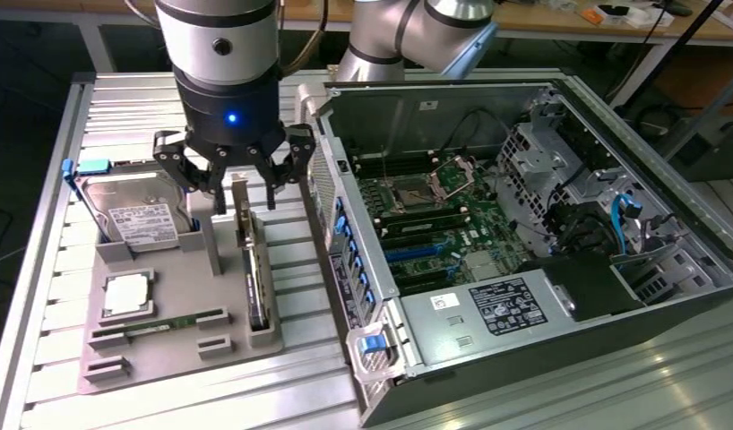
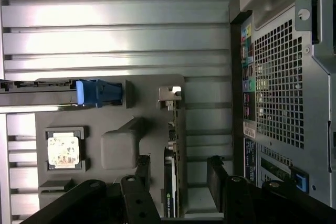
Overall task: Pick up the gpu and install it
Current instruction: 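Pick up the gpu and move the gpu toward the slot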
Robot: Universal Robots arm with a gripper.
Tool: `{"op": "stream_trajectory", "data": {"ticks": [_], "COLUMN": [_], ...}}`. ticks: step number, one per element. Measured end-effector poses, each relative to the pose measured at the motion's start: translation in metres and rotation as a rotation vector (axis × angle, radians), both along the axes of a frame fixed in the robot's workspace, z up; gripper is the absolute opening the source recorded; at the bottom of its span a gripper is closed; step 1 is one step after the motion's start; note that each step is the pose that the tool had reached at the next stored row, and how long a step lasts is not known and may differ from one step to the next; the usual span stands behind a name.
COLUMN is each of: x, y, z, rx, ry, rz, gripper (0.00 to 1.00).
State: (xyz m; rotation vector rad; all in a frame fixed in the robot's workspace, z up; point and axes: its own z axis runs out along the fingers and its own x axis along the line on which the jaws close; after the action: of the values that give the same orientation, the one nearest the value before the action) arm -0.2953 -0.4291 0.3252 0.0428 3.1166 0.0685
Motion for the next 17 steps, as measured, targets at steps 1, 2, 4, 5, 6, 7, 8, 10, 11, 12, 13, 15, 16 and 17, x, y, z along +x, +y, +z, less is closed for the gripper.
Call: {"op": "stream_trajectory", "data": {"ticks": [1,2,4,5,6,7,8,10,11,12,13,15,16,17], "x": [0.000,0.000,0.000,0.000,0.000,0.000,0.000,0.000,0.000,0.000,0.000,0.000,0.000,0.000], "y": [-0.0010,-0.0022,-0.0047,-0.0065,-0.0085,-0.0117,-0.0140,-0.0185,-0.0219,-0.0246,-0.0261,-0.0311,-0.0326,-0.0340], "z": [-0.0014,-0.0028,-0.0058,-0.0076,-0.0092,-0.0115,-0.0129,-0.0157,-0.0179,-0.0197,-0.0208,-0.0246,-0.0260,-0.0276], "rx": [-0.0002,-0.0001,-0.0002,-0.0003,-0.0006,-0.0008,-0.0011,-0.0018,-0.0023,-0.0027,-0.0028,-0.0034,-0.0036,-0.0038], "ry": [0.0002,0.0001,0.0000,0.0001,0.0001,0.0000,0.0000,0.0000,0.0001,0.0001,0.0000,0.0001,0.0001,0.0000], "rz": [0.000,0.000,0.000,0.000,0.000,0.000,0.000,0.000,0.000,0.000,0.000,0.000,0.000,0.000], "gripper": [0.56,0.56,0.56,0.56,0.56,0.56,0.56,0.56,0.56,0.56,0.56,0.56,0.56,0.56]}}
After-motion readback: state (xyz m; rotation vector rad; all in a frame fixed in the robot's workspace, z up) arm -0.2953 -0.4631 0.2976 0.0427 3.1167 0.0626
